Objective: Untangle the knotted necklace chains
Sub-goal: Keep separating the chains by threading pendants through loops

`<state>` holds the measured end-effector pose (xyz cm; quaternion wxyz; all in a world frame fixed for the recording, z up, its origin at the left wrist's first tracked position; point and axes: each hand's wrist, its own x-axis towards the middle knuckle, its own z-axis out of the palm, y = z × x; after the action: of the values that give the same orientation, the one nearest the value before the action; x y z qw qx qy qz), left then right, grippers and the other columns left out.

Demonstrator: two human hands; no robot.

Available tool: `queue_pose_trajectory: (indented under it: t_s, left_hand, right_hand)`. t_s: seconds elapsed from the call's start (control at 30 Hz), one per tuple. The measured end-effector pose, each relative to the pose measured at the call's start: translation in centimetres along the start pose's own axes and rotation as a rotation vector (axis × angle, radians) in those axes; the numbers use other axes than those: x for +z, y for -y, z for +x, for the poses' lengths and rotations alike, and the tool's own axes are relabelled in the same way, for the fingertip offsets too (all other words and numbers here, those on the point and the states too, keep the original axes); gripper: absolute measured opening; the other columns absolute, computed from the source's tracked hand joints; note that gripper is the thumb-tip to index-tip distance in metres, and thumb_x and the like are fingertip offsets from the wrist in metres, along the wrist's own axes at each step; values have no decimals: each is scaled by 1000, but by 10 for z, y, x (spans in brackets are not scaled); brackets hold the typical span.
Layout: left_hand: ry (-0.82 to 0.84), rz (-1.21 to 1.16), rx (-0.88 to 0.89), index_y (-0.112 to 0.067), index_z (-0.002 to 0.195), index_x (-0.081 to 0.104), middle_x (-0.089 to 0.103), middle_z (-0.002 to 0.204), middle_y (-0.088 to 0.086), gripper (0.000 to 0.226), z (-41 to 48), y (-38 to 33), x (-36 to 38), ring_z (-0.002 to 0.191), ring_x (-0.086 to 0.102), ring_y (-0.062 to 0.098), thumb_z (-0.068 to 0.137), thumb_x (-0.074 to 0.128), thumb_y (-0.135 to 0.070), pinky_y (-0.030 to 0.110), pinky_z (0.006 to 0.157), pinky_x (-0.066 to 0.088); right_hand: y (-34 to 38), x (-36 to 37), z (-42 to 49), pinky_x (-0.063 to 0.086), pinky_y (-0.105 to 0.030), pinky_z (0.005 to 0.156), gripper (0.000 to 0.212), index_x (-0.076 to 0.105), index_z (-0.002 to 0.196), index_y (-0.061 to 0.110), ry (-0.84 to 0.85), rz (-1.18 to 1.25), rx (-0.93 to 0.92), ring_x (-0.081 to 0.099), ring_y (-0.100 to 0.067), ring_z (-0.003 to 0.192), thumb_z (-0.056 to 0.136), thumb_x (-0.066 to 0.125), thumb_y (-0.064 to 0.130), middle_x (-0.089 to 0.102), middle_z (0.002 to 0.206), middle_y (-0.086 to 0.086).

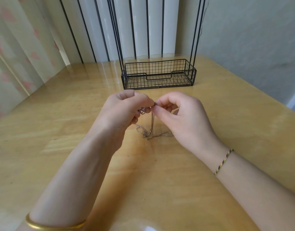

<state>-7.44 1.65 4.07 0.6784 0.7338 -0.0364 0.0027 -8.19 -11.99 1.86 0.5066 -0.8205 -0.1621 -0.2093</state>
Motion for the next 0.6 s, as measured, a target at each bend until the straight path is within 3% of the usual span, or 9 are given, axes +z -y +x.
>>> queue_pose_trajectory:
  t_s: [0.23,0.37,0.6]
  left_hand:
    - [6,91,45,-21,55,61,56,57,-7,6,1,1,-3,55,42,8,61,63,-21,24,58,34]
    - [67,106,47,-23,54,62,53,58,-7,9,0,1,-5,56,40,8,64,62,-21,25,59,34]
    - [123,149,28,-23,56,59,56,66,-5,9,-1,0,-2,67,47,11,62,54,-27,27,68,38]
  right_hand:
    - [3,-12,5,40,-10,59,17,62,67,15,12,31,50,51,-2,63,79,65,5,60,66,8]
    - [4,-18,6,42,-19,61,14,58,66,6,39,265,189,52,-8,66,79,63,4,61,70,-5]
    - [6,-17,7,44,-28,65,25,57,63,15,133,568,391,57,-14,64,84,54,2,64,65,0]
